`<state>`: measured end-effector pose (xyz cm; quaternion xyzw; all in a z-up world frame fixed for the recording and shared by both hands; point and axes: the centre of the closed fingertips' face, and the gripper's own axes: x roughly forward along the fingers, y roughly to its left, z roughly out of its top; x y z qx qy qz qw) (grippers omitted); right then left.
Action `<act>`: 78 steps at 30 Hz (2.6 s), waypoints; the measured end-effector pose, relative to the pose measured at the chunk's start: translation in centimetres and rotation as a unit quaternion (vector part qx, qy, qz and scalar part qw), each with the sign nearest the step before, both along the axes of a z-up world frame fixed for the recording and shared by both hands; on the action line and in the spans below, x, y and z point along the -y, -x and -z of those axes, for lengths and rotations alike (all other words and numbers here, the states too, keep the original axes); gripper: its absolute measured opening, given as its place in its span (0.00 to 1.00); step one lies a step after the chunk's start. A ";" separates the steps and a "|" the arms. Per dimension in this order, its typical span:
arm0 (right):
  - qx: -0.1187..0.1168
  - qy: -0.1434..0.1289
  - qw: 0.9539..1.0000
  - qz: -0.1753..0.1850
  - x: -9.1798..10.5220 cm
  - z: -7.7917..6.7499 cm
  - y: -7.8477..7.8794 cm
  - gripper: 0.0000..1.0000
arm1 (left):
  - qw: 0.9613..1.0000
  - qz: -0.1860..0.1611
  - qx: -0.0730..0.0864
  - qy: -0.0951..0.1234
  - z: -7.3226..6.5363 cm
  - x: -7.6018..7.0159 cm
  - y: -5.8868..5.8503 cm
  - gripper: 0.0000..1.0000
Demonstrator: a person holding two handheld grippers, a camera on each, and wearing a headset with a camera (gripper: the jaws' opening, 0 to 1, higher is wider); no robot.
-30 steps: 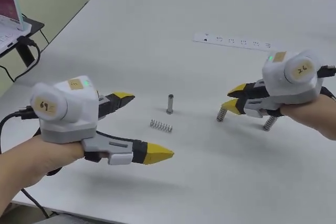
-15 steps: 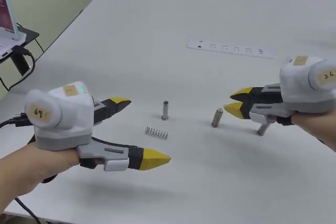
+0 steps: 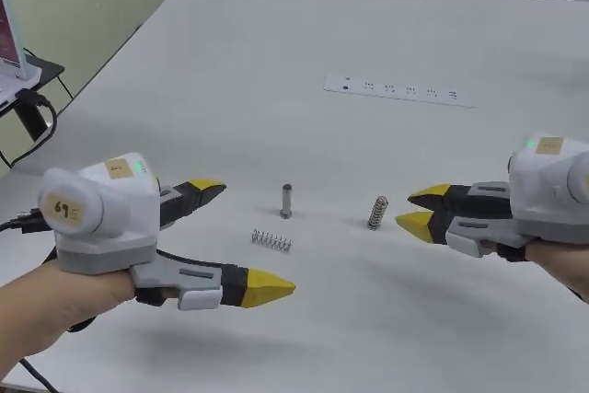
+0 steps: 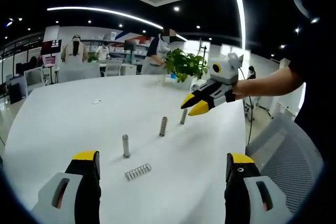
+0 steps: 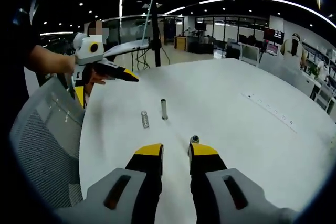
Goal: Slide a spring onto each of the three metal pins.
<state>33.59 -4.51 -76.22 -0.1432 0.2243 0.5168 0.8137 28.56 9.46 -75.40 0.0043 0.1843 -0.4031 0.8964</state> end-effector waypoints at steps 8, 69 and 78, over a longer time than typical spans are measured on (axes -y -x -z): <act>-0.017 0.002 1.000 0.001 0.3 1.9 1.4 0.18 | 1.000 -0.004 -0.002 0.001 0.2 -0.4 0.1 0.98; -0.026 -0.005 0.996 -0.086 -13.0 3.3 1.8 0.15 | 1.000 -0.012 -0.018 0.002 1.0 -1.1 1.0 0.95; -0.044 0.012 0.996 -0.077 -13.5 5.6 1.4 0.16 | 1.000 -0.015 -0.022 0.001 1.3 -1.7 1.0 0.95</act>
